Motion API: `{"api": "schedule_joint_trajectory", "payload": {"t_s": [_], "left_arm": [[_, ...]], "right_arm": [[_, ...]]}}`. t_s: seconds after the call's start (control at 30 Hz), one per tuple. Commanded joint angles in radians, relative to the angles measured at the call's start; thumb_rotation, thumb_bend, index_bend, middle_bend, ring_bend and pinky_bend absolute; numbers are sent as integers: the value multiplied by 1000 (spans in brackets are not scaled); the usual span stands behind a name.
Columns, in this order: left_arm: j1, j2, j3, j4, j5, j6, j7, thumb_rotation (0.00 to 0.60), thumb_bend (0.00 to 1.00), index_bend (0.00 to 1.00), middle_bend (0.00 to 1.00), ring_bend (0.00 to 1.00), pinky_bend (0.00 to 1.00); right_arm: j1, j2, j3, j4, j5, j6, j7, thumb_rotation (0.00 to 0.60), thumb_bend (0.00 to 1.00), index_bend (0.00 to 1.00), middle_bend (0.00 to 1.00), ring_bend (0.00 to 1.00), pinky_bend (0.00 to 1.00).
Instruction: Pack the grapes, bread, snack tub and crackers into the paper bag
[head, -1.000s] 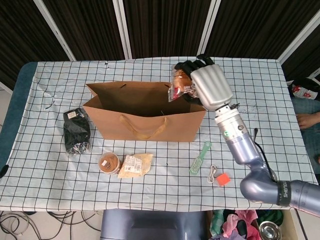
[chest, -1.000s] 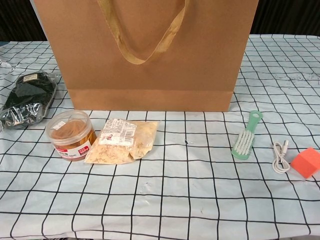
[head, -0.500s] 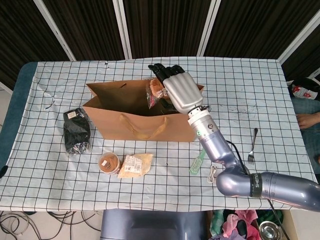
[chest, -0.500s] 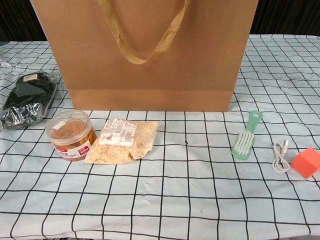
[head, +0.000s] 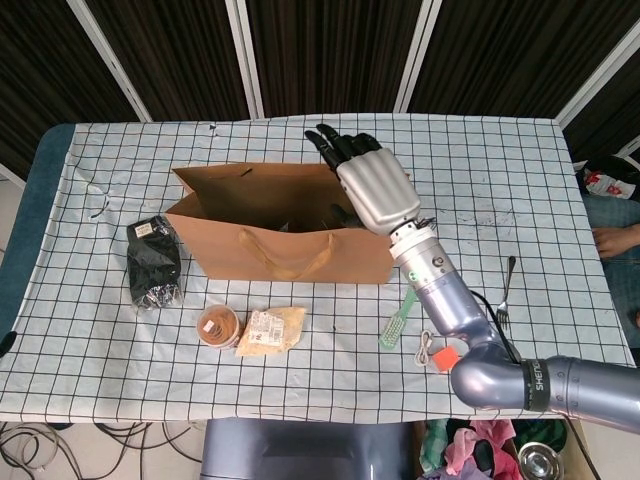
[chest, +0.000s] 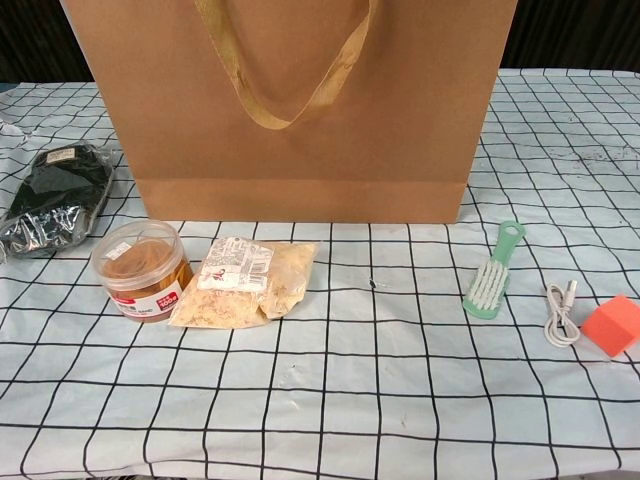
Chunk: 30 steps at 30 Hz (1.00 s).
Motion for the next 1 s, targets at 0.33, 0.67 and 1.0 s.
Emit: {"api": "schedule_joint_trajectory", "payload": {"t_s": [0.33, 0.67, 1.0], "left_arm": [[-1, -5, 0, -3, -2, 2, 12, 600, 235, 85, 65, 0, 81], [-1, -12, -1, -4, 0, 7, 22, 600, 235, 86, 65, 0, 82], [-12, -18, 23, 35, 106, 17, -53, 600, 235, 86, 65, 0, 82]], "right_arm": [[-401, 259, -204, -316, -412, 260, 150, 600, 250, 7, 81, 208, 194], [-630, 276, -423, -324, -649, 335, 155, 600, 249, 12, 114, 209, 194], [-733, 161, -508, -196, -656, 326, 112, 600, 249, 12, 107, 209, 194]]}}
